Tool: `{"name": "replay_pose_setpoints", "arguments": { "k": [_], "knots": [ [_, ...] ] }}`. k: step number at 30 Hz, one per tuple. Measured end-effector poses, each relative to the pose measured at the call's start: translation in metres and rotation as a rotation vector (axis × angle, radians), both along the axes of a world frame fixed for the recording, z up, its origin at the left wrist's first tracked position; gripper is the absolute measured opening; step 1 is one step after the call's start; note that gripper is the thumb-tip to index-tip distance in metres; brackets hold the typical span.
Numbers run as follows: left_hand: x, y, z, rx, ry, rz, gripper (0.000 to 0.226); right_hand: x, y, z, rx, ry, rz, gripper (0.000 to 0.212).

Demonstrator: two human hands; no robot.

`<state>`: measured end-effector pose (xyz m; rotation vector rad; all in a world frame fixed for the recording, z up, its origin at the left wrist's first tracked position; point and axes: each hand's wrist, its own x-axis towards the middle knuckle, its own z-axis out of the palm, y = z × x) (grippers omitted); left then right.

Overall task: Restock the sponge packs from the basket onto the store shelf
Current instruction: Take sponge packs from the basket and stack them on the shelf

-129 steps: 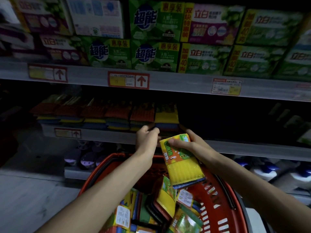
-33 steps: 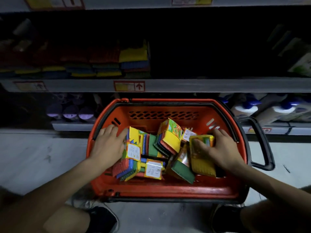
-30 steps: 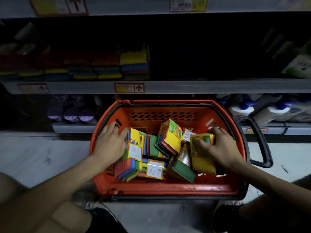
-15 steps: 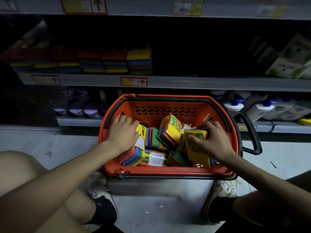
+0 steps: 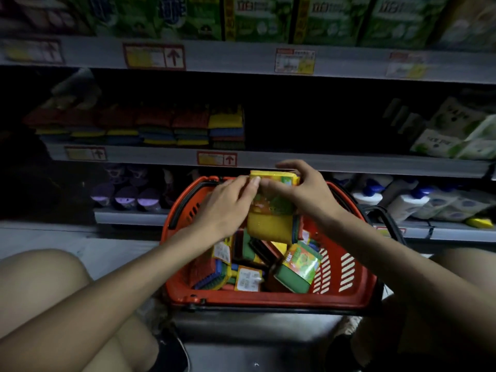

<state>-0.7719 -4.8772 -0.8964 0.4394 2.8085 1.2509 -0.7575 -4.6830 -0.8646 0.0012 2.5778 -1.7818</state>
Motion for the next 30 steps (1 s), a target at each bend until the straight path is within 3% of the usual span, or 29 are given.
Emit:
{"name": "replay_pose_setpoints", "arguments": {
  "k": [3, 7, 9, 12, 14, 18, 21, 24, 26, 30],
  "knots": [
    [-0.009, 0.006, 0.004, 0.491, -0.282, -0.016, 0.056, -0.014, -0.007, 0.01, -0.132, -0.016, -0.022, 0.06],
    [-0.018, 0.015, -0.002, 0.764, -0.468, 0.044, 0.066, -0.031, -0.015, 0.014, -0.27, -0.066, -0.043, 0.062],
    [-0.021, 0.021, -0.009, 0.774, -0.49, 0.061, 0.069, -0.038, -0.014, 0.014, -0.29, -0.064, -0.073, 0.066],
    [-0.026, 0.026, -0.007, 0.737, -0.555, 0.137, 0.095, -0.047, -0.008, 0.014, -0.301, -0.046, -0.116, 0.072],
    [-0.029, 0.027, 0.0, 0.719, -0.593, 0.157, 0.101, -0.052, -0.004, 0.016, -0.29, -0.047, -0.129, 0.075],
    [-0.034, 0.031, 0.017, 0.689, -0.589, 0.033, 0.063, -0.064, 0.004, 0.013, -0.336, -0.075, -0.172, 0.074],
    [-0.044, 0.037, 0.023, 0.722, -0.577, 0.096, 0.067, -0.073, 0.007, 0.011, -0.415, -0.111, -0.207, 0.075],
    [-0.059, 0.04, 0.023, 0.677, -0.495, 0.216, 0.073, -0.079, 0.004, 0.012, -0.484, -0.153, -0.233, 0.101],
    [-0.067, 0.04, 0.019, 0.703, -0.429, 0.293, 0.074, -0.077, 0.004, 0.009, -0.427, -0.169, -0.237, 0.112],
    [-0.076, 0.047, 0.009, 0.86, -0.45, 0.342, 0.064, -0.064, 0.005, -0.002, -0.385, -0.24, -0.206, 0.059]
  ]
}}
